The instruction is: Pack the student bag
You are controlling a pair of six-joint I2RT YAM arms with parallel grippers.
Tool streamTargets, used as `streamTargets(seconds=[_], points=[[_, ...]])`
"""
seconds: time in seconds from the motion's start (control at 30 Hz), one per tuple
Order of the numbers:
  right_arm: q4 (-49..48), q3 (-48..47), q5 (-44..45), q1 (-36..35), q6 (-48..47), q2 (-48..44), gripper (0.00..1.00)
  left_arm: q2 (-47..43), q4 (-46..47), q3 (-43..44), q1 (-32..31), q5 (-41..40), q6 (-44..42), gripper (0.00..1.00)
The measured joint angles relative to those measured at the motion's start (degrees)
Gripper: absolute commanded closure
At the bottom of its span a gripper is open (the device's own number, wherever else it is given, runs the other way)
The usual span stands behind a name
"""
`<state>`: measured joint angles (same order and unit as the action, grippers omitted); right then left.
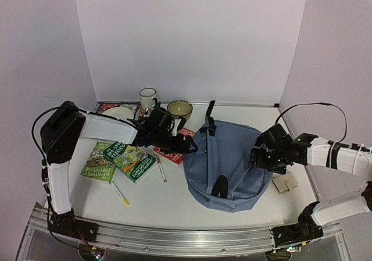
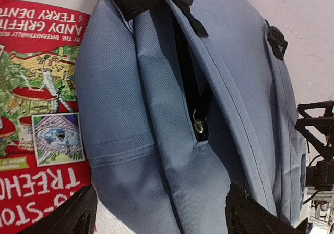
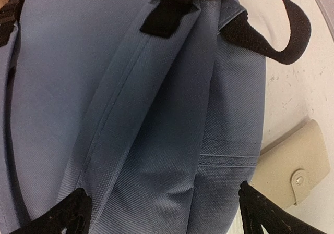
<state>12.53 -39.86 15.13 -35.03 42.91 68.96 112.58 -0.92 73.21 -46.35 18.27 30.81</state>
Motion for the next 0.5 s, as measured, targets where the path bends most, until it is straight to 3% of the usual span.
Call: streamTargets(seconds=[0.13, 0.23, 0.37, 0.5], points=[[-4.66, 2.04, -2.05, 1.26, 0.65, 2.77, 0.03, 4.97, -0.15, 3.69, -0.81, 0.57, -0.62, 0.16], [-7.91, 3.35, -2.79, 1.43, 0.67, 4.36, 0.11, 7.84, -0.70, 6.04, -1.39, 0.78, -0.81, 0.21], [-10.78, 4.34, -3.89, 1.57, 0.18, 5.77, 0.38, 10.97, -0.97, 8.41, -2.13, 1.52, -0.86, 0.40], [-12.08, 4.47, -4.02, 1.89, -0.91, 6.70, 0.73, 12.40, -1.69, 10.24, -2.99, 2.59, -0.84, 0.76]])
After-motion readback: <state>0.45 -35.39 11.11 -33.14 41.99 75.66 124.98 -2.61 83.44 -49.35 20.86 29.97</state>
